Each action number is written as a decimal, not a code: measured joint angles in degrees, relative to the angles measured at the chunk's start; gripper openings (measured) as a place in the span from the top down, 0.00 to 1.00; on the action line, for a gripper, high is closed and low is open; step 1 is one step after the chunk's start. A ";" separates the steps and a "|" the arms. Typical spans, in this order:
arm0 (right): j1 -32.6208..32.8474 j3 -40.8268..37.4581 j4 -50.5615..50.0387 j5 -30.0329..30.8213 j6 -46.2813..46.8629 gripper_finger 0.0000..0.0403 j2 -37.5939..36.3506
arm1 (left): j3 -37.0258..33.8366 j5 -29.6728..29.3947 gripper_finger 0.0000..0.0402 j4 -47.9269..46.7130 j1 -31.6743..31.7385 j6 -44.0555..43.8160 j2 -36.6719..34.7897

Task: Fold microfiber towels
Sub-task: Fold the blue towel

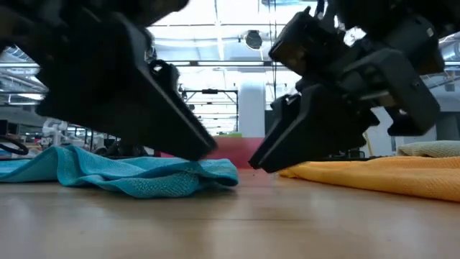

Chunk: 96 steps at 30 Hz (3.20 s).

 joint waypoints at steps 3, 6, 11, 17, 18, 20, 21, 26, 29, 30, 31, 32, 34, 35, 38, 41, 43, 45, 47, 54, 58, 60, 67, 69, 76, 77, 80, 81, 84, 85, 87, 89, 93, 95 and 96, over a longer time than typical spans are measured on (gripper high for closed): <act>0.62 0.12 0.38 1.12 -0.12 0.61 -0.30 | 2.47 -2.89 0.49 -4.87 0.13 0.43 2.21; 0.85 0.04 0.04 1.11 -0.17 0.59 -0.43 | 3.57 -4.54 0.51 -7.33 0.57 -1.49 3.09; 1.47 0.07 0.86 1.17 -1.98 0.59 -0.48 | 3.37 -7.02 0.71 -9.68 1.54 -6.59 2.96; 2.32 0.04 1.24 3.72 -4.40 0.59 -0.48 | 3.37 -8.05 0.96 -8.29 2.47 -9.12 2.46; 2.51 0.04 1.26 4.82 -4.38 0.59 -0.48 | 3.35 -9.10 0.95 -8.58 2.47 -9.75 2.00; 2.63 0.03 1.58 5.50 -4.50 0.59 -0.48 | 3.37 -11.10 0.95 -8.12 2.47 -11.02 0.41; 2.63 0.04 2.25 5.47 -4.65 0.59 -0.48 | 3.37 -11.95 0.95 -8.45 2.47 -11.19 -0.77; 2.63 0.02 4.92 5.43 -4.10 0.59 -0.48 | 3.35 -16.14 0.98 -14.79 2.58 -14.49 -6.84; 2.36 0.02 5.52 5.69 -4.18 0.62 -0.48 | 3.44 -19.29 0.95 -21.03 2.74 -19.15 -9.80; 2.12 0.02 5.53 5.87 -4.04 0.62 -0.43 | 3.39 -19.82 0.94 -22.90 2.76 -20.66 -10.25; 1.98 0.04 5.75 6.07 -3.74 0.63 -0.11 | 3.39 -20.04 0.93 -23.99 2.84 -21.73 -10.55; 1.77 0.03 5.81 6.39 -3.60 0.64 0.01 | 3.37 -20.20 0.94 -25.07 2.87 -22.45 -10.88; 1.39 -0.03 7.20 7.23 -3.76 0.65 0.55 | 3.33 -20.32 0.96 -26.05 2.85 -23.19 -11.85; 1.23 0.02 8.24 7.71 -4.29 0.66 0.70 | 3.37 -20.28 0.97 -25.53 2.85 -23.22 -12.07; 0.58 -0.02 11.77 8.64 -7.32 0.66 0.72 | 3.35 -20.30 0.98 -25.80 2.85 -23.66 -11.88; -0.45 0.00 13.78 8.64 -10.63 0.65 0.68 | 3.33 -20.41 0.94 -25.65 3.09 -25.40 -11.91; -1.34 0.00 14.15 9.20 -11.62 0.64 0.68 | 3.35 -20.50 0.93 -25.48 3.13 -26.05 -11.92; -2.10 0.00 13.99 11.92 -11.56 0.63 0.68 | 3.35 -20.52 0.94 -25.28 3.12 -26.09 -11.88; -2.61 0.00 13.77 14.32 -12.43 0.61 0.68 | 3.35 -20.61 0.97 -24.48 3.11 -25.73 -11.90; -4.31 0.00 16.70 9.04 -18.28 0.57 0.71 | 3.35 -20.59 0.93 -24.20 3.13 -25.58 -11.90; -5.43 0.00 16.67 3.78 -19.49 0.63 0.71 | 3.35 -20.58 0.91 -22.13 3.11 -24.79 -11.90; -5.92 0.00 16.64 3.68 -19.50 0.67 0.71 | 3.35 -20.59 0.91 -20.66 3.11 -23.98 -11.89; -7.51 0.01 14.22 1.56 -22.40 0.92 0.71 | 3.35 -20.58 0.90 -19.50 3.22 -22.99 -11.89; -7.17 0.00 11.75 -0.83 -23.88 0.98 0.71 | 3.35 -20.58 0.90 -20.38 3.22 -23.38 -11.88; -5.79 0.00 5.71 -2.85 -21.49 0.98 0.39 | 3.35 -20.02 0.90 -24.41 2.69 -27.38 -11.88; -5.78 0.02 5.74 -3.81 -21.39 0.99 0.33 | 3.35 -19.99 0.90 -24.58 2.40 -27.48 -11.89; -5.40 0.02 5.02 -4.32 -21.48 0.99 0.29 | 3.35 -19.99 0.90 -24.61 1.59 -27.78 -11.88; -5.35 0.04 4.17 -4.59 -22.14 0.98 0.21 | 3.35 -19.97 0.90 -24.61 1.44 -28.10 -11.88; -5.27 0.04 -0.81 -5.55 -23.49 0.95 -0.22 | 3.35 -20.05 0.90 -24.83 1.18 -28.73 -11.88; -5.18 0.00 -2.75 -5.43 -23.30 0.94 -0.51 | 3.35 -20.10 0.90 -25.28 1.18 -28.76 -11.88; -4.90 0.00 -6.41 -4.58 -22.28 0.92 -1.88 | 3.35 -20.21 0.90 -26.71 1.18 -29.29 -11.88; -4.53 0.02 -9.60 -3.79 -21.21 0.88 -3.74 | 3.33 -20.26 0.90 -27.67 1.18 -29.78 -11.88; -4.24 0.00 -12.99 -3.60 -14.56 0.80 -7.69 | 3.33 -20.26 0.90 -27.71 1.31 -29.86 -11.88; -4.24 0.00 -11.13 -3.39 -6.47 0.76 -9.04 | 3.34 -20.46 0.90 -26.92 1.34 -29.85 -11.88; -4.02 0.03 -9.17 -3.34 -2.77 0.75 -9.15 | 3.33 -20.50 0.90 -26.44 1.34 -29.86 -11.88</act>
